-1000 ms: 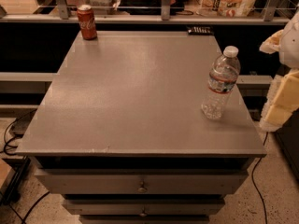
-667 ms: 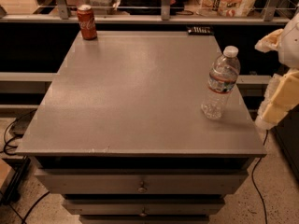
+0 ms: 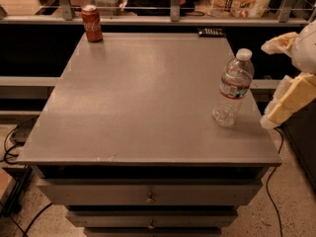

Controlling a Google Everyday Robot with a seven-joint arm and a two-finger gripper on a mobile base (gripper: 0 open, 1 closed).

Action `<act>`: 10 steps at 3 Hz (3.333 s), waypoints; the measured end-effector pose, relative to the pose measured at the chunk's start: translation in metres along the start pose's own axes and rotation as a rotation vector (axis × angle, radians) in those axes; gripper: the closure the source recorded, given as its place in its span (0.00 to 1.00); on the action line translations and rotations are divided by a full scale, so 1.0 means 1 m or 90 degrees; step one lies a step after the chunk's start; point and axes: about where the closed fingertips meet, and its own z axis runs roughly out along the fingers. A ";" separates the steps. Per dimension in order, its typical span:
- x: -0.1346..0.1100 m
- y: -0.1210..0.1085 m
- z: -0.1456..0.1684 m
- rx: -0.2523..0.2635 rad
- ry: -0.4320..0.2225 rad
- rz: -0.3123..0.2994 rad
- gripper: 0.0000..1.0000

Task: Move water bottle near coke can

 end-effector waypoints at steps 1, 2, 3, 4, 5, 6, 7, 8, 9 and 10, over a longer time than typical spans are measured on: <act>0.002 -0.015 0.018 0.001 -0.063 0.022 0.00; 0.000 -0.020 0.034 -0.011 -0.097 0.031 0.00; 0.000 -0.024 0.050 -0.033 -0.145 0.064 0.18; -0.009 -0.027 0.059 -0.057 -0.199 0.080 0.42; -0.028 -0.022 0.069 -0.089 -0.252 0.077 0.65; -0.033 -0.021 0.071 -0.095 -0.260 0.076 0.88; -0.034 -0.020 0.071 -0.096 -0.260 0.075 1.00; -0.047 -0.021 0.072 -0.088 -0.286 0.070 1.00; -0.079 -0.035 0.077 -0.088 -0.323 0.057 1.00; -0.119 -0.055 0.090 -0.063 -0.340 0.041 1.00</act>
Offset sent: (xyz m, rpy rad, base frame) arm 0.0436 0.0153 -0.0375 0.2315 0.0127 0.0152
